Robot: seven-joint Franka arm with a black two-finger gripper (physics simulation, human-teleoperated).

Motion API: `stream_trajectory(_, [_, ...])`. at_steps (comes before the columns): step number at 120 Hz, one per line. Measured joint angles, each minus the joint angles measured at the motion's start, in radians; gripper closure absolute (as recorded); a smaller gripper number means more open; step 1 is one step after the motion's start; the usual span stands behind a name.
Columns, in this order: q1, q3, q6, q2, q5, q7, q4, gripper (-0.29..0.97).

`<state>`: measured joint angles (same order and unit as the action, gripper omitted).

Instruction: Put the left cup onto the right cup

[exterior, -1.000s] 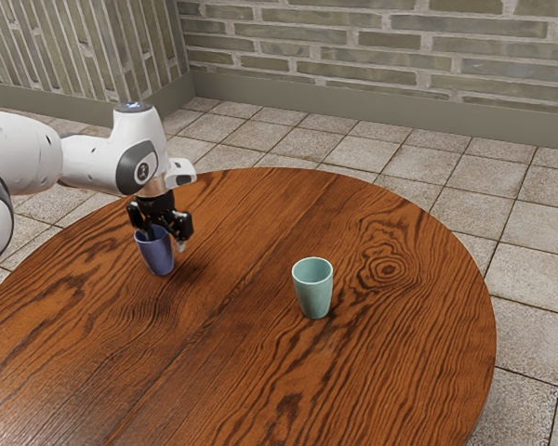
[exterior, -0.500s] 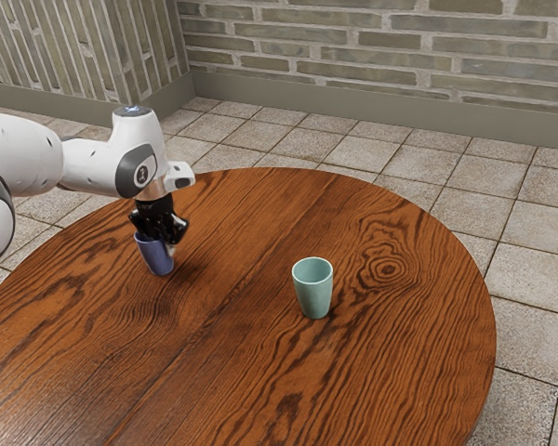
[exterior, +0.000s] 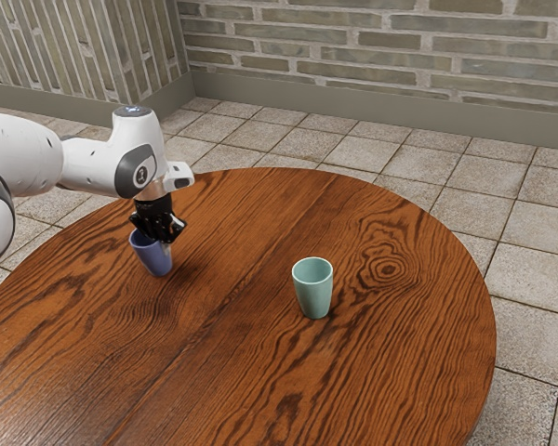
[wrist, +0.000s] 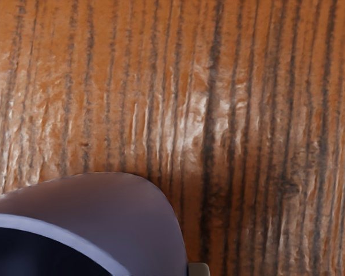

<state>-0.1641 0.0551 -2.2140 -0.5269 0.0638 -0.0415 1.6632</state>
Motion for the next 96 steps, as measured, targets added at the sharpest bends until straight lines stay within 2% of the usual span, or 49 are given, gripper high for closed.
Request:
stream_trajectory(42, [0.000,0.000,0.007,0.008,0.010,0.010,0.000,0.78])
stream_trajectory(96, [0.034,-0.001,0.134,0.130,0.013,0.028,0.011,0.78])
